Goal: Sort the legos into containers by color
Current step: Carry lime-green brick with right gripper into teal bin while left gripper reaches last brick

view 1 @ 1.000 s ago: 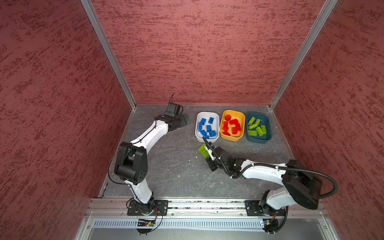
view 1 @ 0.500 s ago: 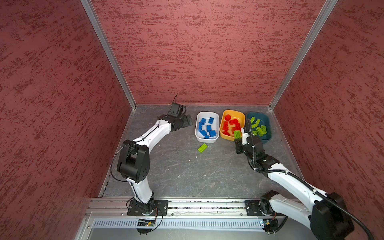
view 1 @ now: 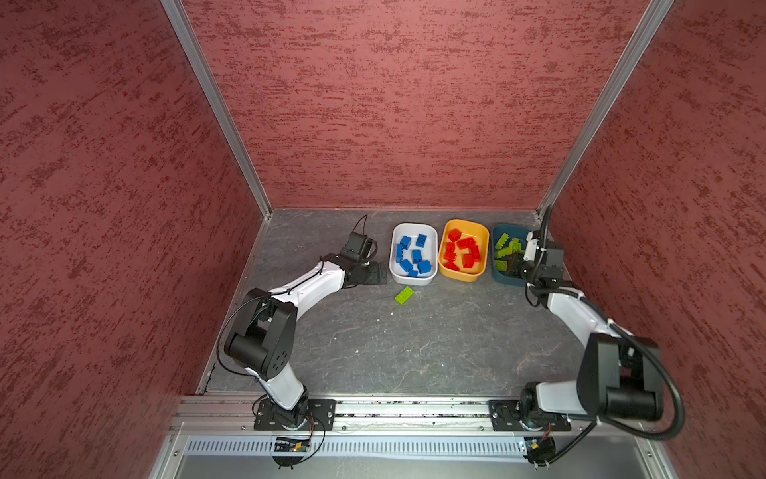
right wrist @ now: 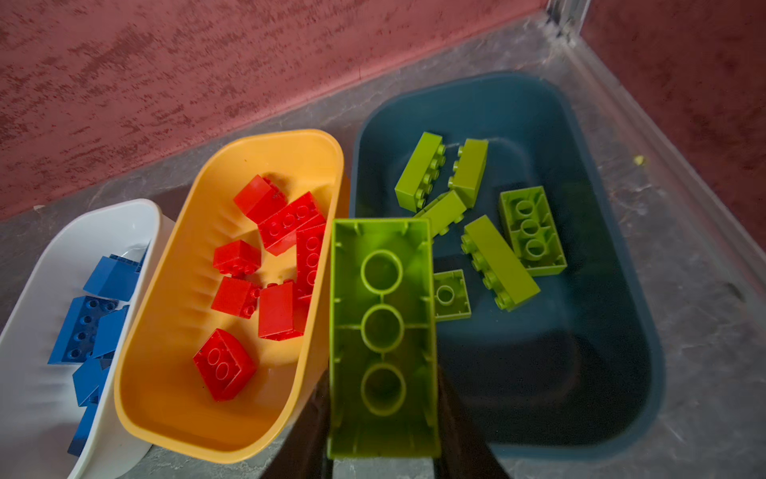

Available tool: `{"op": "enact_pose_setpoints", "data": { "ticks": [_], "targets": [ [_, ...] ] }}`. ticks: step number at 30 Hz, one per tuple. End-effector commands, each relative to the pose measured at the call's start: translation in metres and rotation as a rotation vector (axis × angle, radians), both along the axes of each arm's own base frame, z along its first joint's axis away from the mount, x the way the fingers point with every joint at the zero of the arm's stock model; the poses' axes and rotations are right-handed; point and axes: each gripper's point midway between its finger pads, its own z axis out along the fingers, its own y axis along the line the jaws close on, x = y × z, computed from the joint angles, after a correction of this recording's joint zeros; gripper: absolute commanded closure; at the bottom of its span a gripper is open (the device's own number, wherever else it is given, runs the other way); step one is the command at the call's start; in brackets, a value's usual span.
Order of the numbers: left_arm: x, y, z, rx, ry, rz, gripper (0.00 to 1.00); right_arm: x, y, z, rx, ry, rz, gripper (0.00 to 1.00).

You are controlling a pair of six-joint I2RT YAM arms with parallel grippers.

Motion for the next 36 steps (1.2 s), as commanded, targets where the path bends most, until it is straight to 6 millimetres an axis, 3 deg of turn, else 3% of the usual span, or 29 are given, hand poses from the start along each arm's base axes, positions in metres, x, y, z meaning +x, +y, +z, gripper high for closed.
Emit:
{"op": "enact_pose_setpoints", "data": {
  "ticks": [1,7,11,13,19,21,28,36],
  "targets": [
    [-0.005,-0.021,0.007,0.039,-0.070,-0.139,0.04,0.018,0.002,-0.010,0.048,0.052,0.094,0.77],
    [-0.013,-0.056,-0.006,0.065,-0.065,-0.264,0.06,0.052,-0.006,-0.023,0.041,0.106,0.101,0.71],
    [-0.015,-0.072,-0.018,0.097,-0.046,-0.328,0.10,0.069,-0.002,-0.022,0.083,0.120,0.119,0.49],
    [-0.016,-0.075,-0.024,0.132,-0.038,-0.347,0.12,0.071,-0.004,-0.017,0.086,0.106,0.106,0.37],
    [-0.021,-0.087,-0.038,0.148,-0.001,-0.420,0.21,0.058,-0.006,-0.007,0.085,0.106,0.071,0.21],
    [-0.025,-0.091,-0.043,0.163,0.011,-0.447,0.24,0.050,-0.007,-0.006,0.081,0.111,0.053,0.02],
    [-0.039,-0.098,-0.060,0.210,0.035,-0.494,0.29,0.023,-0.011,0.009,0.071,0.077,-0.012,0.01],
    [-0.048,-0.100,-0.076,0.299,0.033,-0.532,0.39,0.002,-0.037,0.027,0.023,0.021,-0.198,0.01]
  ]
}}
